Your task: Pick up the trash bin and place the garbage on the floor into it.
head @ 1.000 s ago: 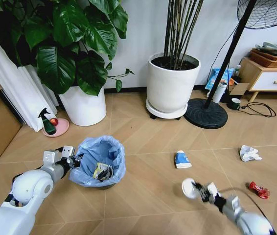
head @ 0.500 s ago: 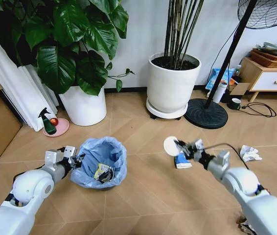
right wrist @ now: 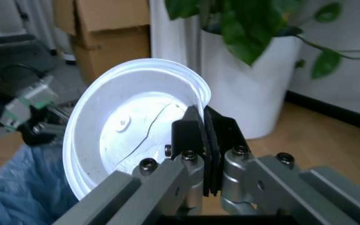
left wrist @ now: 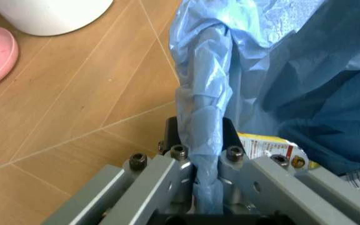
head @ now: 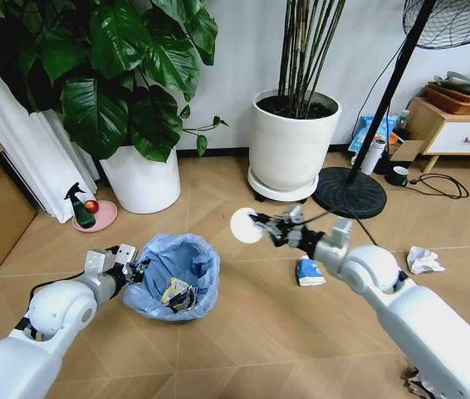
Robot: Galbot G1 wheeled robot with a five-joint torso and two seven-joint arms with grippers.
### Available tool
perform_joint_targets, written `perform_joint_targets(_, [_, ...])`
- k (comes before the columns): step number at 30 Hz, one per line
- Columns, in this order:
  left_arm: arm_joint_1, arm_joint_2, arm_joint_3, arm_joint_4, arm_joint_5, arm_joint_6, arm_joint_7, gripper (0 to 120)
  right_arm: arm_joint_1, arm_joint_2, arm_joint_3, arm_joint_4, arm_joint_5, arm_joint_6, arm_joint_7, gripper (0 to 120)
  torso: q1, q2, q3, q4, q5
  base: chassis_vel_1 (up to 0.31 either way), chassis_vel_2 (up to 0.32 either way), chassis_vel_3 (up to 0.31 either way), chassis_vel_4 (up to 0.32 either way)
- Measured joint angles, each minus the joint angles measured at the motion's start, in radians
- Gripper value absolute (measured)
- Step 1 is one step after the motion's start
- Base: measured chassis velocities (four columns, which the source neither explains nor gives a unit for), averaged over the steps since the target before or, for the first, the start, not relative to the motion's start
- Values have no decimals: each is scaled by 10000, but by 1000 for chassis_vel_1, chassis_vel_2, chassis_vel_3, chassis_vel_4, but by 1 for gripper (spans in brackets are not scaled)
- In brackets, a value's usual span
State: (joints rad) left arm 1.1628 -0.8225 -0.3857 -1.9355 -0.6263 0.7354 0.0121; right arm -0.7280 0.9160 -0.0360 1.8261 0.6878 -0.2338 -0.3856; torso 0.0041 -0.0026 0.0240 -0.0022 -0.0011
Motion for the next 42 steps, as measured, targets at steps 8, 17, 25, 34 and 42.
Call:
perform_joint_targets(8, [-508,212,529,182,-136,0,3,0,1490,493,-2191,-400,47,-151,44,0,0,0,0,0,1,0,0,0,0])
perform_joint_targets(17, [-827,253,863,329,-220,0,-17,0,1740,809,-3086,-829,-336,-155,17,0,-1,0,-1,0,2,0,0,0,0])
perform_joint_targets(25, [-911,253,906,372,-228,0,-25,0,1708,951,-3336,-1046,-645,-110,145,23,-1,2,-1,0,3,0,0,0,0])
perform_joint_targets(34, [-981,158,951,414,-232,0,-41,0,1628,1010,-3354,-1177,-728,-6,177,53,-1,1,-1,0,3,0,0,0,0])
perform_joint_targets(42, [-950,87,798,476,-215,0,-47,0,1283,864,-2510,-908,-635,82,867,84,-1,2,-1,1,5,0,0,0,0])
